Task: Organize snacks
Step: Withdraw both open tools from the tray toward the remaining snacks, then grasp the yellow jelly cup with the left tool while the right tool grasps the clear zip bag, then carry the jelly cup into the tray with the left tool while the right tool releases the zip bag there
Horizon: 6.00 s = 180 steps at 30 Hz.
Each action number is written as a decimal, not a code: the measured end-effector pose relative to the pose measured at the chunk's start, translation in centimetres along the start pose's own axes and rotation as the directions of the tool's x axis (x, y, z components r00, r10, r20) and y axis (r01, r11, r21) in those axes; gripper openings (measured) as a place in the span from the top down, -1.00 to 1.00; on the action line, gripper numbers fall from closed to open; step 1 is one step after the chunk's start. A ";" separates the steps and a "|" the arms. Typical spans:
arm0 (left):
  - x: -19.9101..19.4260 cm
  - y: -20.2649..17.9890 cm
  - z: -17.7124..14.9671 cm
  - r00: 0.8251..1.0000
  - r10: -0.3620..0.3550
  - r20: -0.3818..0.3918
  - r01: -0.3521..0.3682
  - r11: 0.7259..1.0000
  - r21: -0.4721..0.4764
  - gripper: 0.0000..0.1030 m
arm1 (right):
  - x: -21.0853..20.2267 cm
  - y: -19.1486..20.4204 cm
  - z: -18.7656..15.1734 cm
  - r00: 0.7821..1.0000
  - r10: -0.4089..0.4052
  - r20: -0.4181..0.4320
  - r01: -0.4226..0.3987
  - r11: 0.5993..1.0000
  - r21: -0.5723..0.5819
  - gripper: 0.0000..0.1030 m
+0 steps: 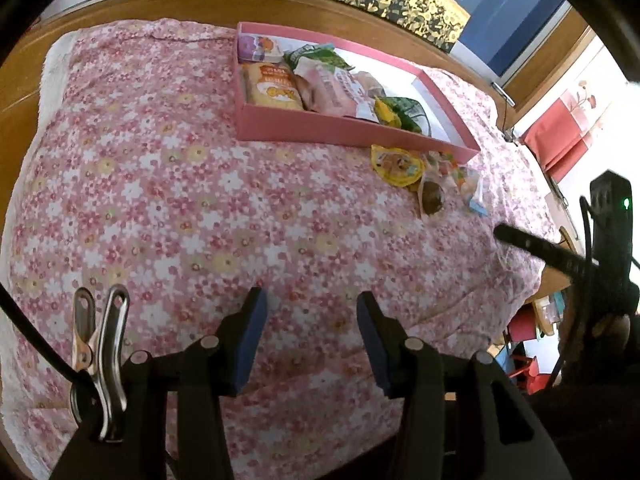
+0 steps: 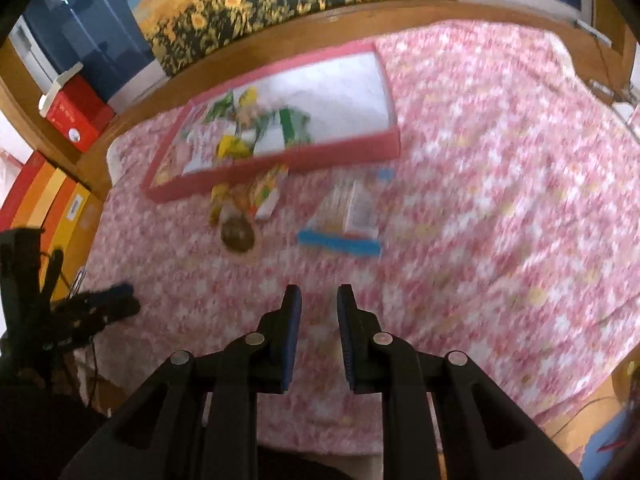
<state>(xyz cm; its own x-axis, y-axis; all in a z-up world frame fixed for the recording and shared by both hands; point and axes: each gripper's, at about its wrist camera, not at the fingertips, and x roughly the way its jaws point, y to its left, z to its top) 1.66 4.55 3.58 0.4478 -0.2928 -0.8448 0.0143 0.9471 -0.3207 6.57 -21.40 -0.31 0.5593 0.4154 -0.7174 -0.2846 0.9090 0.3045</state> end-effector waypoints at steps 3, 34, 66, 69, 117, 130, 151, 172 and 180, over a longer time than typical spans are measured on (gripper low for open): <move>-0.1 0.1 0.1 1.000 0.000 -0.004 0.000 1.000 -0.002 0.05 | 0.2 0.0 1.4 0.999 -0.013 0.037 0.013 1.000 -0.012 0.11; 6.6 -6.3 9.7 0.994 -0.106 0.019 0.104 0.992 0.070 0.26 | -2.0 -1.7 1.1 0.993 -0.091 0.077 0.108 0.958 -0.264 0.84; 7.9 -7.1 8.9 0.987 -0.159 0.026 0.156 0.983 0.097 -0.14 | 1.2 -2.4 1.8 0.997 -0.072 0.002 0.070 0.962 -0.263 0.33; 7.8 -6.6 8.9 0.985 -0.167 0.043 0.163 0.983 0.086 0.34 | 1.3 -2.4 1.9 0.998 -0.068 0.006 0.068 0.965 -0.253 0.32; 0.4 1.0 17.0 0.949 -0.165 0.269 0.177 0.984 -0.023 0.41 | 11.1 12.9 21.4 0.954 0.298 0.043 -0.196 0.725 -0.660 0.73; -0.5 0.9 16.8 0.954 -0.129 0.271 0.139 0.990 -0.019 0.40 | 15.5 12.5 21.9 0.970 0.217 -0.106 -0.235 0.749 -0.620 0.95; 1.5 -3.8 19.3 0.971 -0.071 0.228 0.044 0.992 0.122 0.40 | 3.9 1.3 18.6 0.950 0.292 0.109 -0.253 0.926 -0.279 0.52; 9.0 -6.4 24.3 0.991 0.026 0.129 -0.054 0.974 0.221 -0.02 | 5.7 -1.9 17.5 0.970 0.233 0.066 -0.220 0.962 -0.159 0.52; 6.4 -6.1 23.3 0.984 0.061 0.170 -0.090 0.981 0.170 -0.02 | 4.8 -0.6 17.5 0.963 0.255 0.090 -0.231 0.948 -0.219 0.52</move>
<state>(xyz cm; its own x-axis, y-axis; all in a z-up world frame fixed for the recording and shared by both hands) 25.26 -0.02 10.05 0.5933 -0.2080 -0.7777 0.1256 0.9781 -0.1658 23.06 -19.38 7.02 0.5355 0.6352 -0.5566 -0.5699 0.7582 0.3169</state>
